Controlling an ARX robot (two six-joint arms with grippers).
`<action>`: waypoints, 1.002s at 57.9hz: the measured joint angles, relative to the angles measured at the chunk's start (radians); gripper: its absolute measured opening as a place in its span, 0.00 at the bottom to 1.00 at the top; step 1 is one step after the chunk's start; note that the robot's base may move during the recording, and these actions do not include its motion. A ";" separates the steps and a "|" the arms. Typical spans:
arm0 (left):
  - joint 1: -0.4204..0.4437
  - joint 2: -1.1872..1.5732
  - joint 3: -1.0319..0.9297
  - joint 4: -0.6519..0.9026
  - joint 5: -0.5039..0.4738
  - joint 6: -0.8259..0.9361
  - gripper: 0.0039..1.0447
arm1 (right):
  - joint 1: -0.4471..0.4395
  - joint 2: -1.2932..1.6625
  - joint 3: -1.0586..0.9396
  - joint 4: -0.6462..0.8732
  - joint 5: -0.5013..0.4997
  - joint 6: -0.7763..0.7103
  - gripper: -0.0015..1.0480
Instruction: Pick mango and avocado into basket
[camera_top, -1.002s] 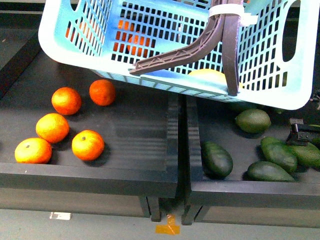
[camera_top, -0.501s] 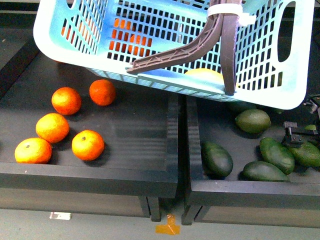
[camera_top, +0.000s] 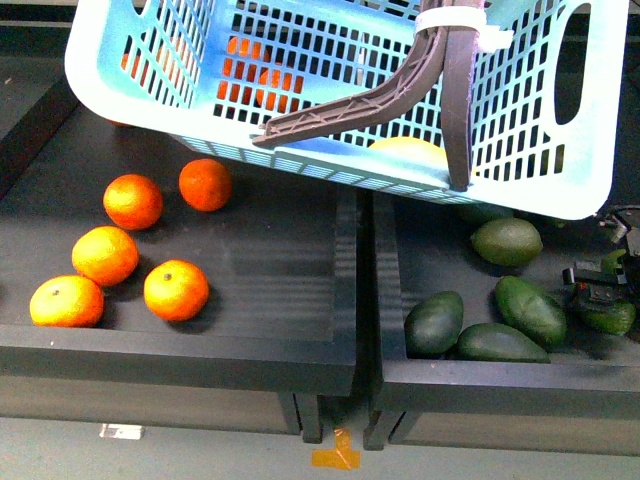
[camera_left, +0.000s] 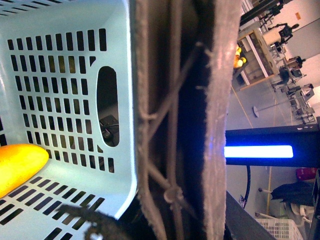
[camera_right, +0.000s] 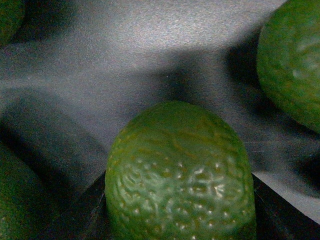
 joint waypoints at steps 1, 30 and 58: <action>0.000 0.000 0.000 0.000 0.000 0.000 0.12 | -0.003 -0.010 -0.004 0.001 0.000 0.007 0.53; 0.000 0.000 0.000 0.000 0.000 0.000 0.12 | 0.055 -0.827 -0.047 -0.023 -0.214 0.325 0.53; 0.001 0.000 0.000 0.000 -0.005 0.002 0.12 | 0.377 -0.803 -0.085 -0.036 -0.040 0.399 0.58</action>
